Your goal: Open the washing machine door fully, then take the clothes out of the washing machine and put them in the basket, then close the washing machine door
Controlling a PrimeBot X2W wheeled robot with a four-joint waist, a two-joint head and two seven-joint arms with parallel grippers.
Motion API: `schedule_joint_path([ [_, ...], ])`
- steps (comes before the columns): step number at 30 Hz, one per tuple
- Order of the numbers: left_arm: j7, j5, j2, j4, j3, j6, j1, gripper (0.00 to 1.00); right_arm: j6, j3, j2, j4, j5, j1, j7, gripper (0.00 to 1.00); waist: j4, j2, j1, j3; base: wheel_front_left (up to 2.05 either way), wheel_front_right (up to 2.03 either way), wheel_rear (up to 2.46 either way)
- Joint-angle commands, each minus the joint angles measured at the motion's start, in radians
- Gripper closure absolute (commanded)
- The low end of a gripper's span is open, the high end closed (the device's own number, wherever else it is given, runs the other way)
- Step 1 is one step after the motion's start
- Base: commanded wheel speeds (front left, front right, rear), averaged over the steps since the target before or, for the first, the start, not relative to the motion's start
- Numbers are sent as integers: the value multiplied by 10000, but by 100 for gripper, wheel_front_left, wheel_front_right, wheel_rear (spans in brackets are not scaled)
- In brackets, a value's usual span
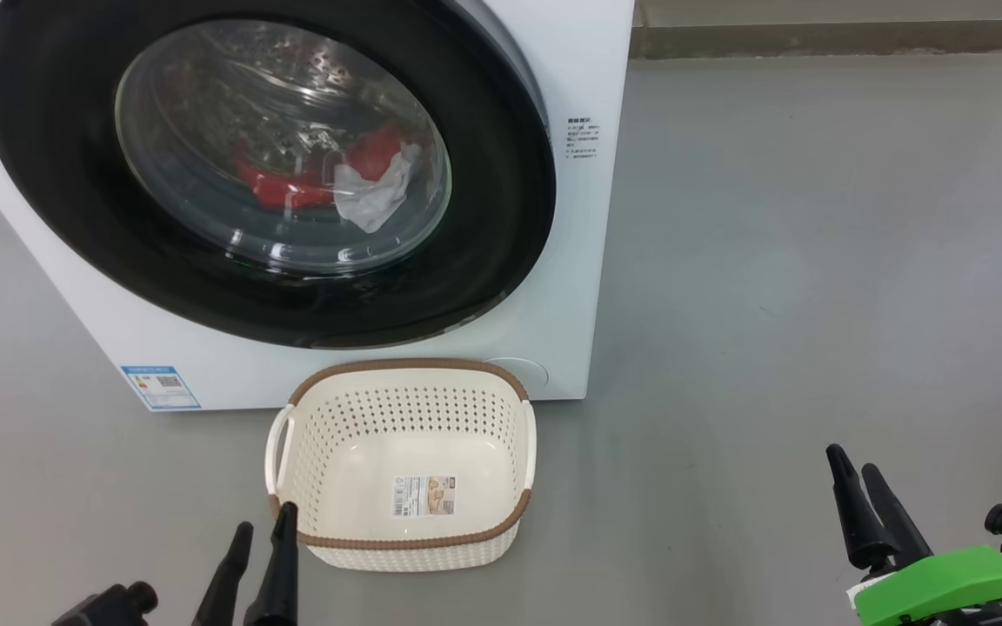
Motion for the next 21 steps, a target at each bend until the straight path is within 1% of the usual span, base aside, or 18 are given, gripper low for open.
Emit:
schedule_joint_path([
  [1,-153,400,157,-373,96,63,-134,0,4,107,-189,-328,-346,-44,-161,0,-4,0,-1,-3,0,0,0],
  [2,-212,639,180,-397,44,106,-109,0,4,113,-209,-360,-556,-16,-220,0,-7,0,-1,-8,0,0,0],
  [21,-774,2935,369,-708,-328,501,8,0,5,169,-357,-608,-2414,231,-780,0,-40,0,-1,39,0,0,0],
])
